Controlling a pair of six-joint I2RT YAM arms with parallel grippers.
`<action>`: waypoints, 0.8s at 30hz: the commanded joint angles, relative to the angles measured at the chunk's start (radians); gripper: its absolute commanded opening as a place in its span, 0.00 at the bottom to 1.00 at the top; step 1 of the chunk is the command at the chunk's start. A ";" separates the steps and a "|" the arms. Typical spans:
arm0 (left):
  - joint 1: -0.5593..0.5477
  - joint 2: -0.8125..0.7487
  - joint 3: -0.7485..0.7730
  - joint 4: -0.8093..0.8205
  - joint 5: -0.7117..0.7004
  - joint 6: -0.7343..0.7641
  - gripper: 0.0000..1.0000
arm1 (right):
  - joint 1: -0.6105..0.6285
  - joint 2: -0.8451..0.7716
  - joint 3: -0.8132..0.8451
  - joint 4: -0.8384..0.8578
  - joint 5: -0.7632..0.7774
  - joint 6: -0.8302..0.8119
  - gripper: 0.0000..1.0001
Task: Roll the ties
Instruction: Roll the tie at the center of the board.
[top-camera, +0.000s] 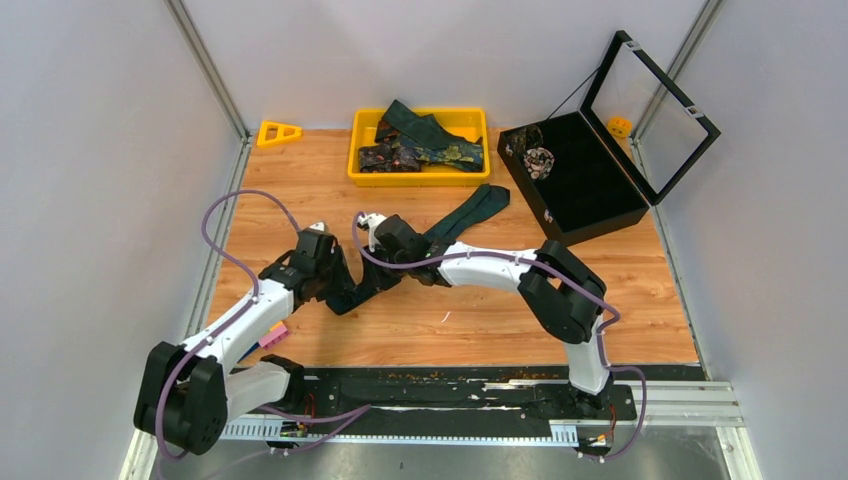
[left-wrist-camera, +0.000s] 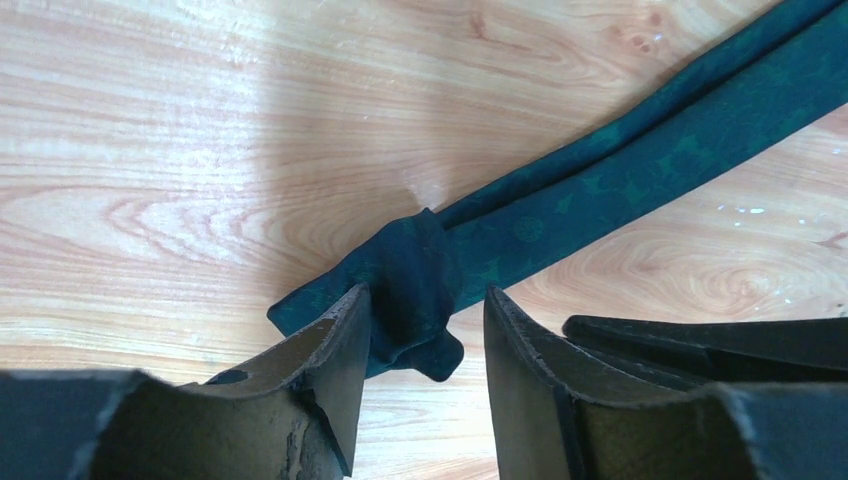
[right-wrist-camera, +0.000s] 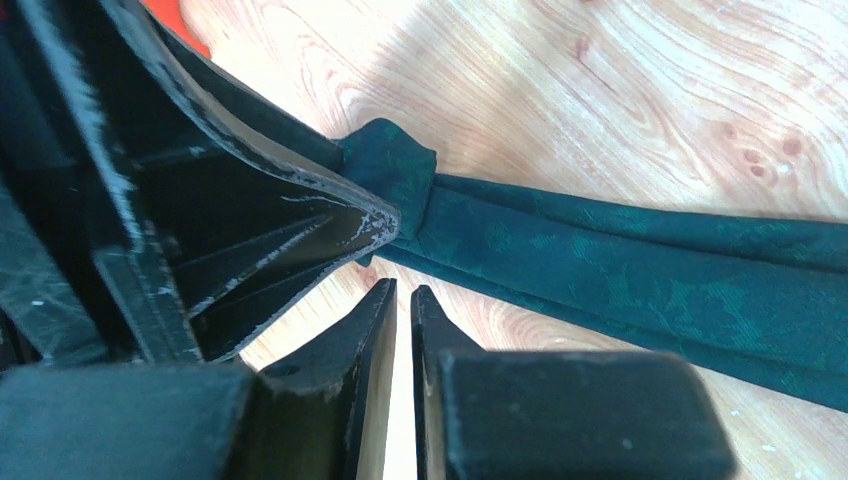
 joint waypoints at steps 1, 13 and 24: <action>-0.009 -0.033 0.060 -0.008 -0.013 -0.006 0.53 | -0.008 -0.070 -0.016 0.033 0.018 -0.015 0.13; -0.014 -0.098 0.071 -0.054 -0.037 -0.011 0.54 | -0.010 -0.102 -0.030 0.057 -0.016 -0.021 0.13; -0.014 -0.330 0.086 -0.219 -0.225 -0.018 0.76 | -0.006 -0.056 0.032 0.102 -0.195 -0.002 0.17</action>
